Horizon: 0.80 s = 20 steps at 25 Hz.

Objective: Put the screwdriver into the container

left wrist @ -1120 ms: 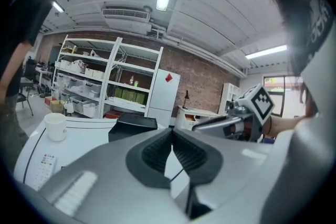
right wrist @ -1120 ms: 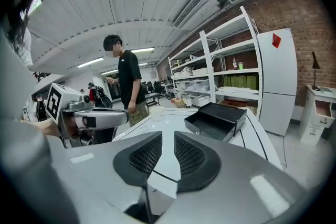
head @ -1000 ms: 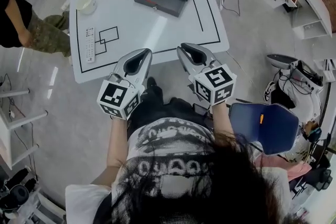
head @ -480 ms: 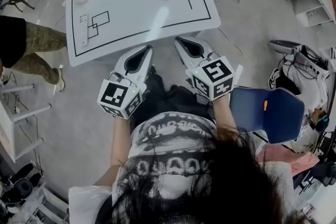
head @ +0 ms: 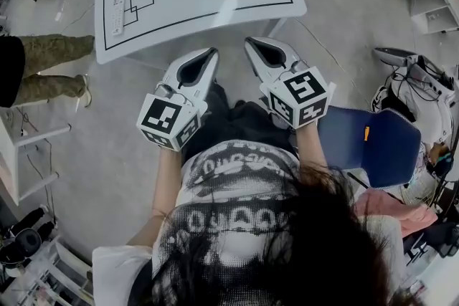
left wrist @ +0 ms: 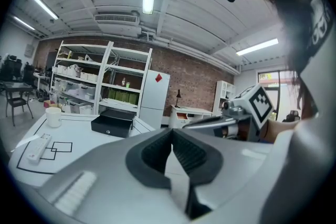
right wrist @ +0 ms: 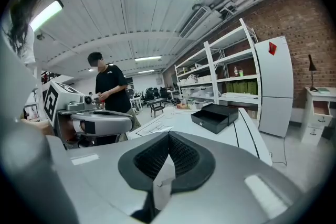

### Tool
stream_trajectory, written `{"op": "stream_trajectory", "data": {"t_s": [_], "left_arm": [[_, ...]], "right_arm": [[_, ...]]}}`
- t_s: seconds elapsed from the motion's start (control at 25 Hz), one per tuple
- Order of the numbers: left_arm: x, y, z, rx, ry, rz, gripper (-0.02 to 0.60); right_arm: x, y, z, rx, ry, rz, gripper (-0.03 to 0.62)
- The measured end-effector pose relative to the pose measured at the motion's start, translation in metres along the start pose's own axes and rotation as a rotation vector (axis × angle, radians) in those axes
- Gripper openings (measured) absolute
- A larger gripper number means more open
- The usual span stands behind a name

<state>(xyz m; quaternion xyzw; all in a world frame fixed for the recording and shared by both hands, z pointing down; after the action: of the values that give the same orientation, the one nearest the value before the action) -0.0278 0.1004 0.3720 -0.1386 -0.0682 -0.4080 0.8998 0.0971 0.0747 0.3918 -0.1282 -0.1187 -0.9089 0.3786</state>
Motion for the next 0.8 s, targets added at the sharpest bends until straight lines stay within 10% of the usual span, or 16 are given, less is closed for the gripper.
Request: {"op": "stream_trajectory", "data": {"t_s": [0.8], "left_arm": [[-0.036, 0.009, 0.009, 0.005, 0.029, -0.034, 0.0]], "right_arm": [[-0.008, -0.031, -0.001, -0.049, 0.004, -0.033, -0.012]]}}
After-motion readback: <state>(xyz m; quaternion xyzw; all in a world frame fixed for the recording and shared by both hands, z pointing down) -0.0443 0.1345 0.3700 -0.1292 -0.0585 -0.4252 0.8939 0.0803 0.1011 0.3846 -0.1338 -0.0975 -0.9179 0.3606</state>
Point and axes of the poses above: the fingertips, and each gripper's own axes: x forward along the fingers, y to its right, z out of its underside, the point moved 5 cm from there along -x, backward along the fingers, and after that the axes turned 3 degrees about -x, right-handed, at the moved point
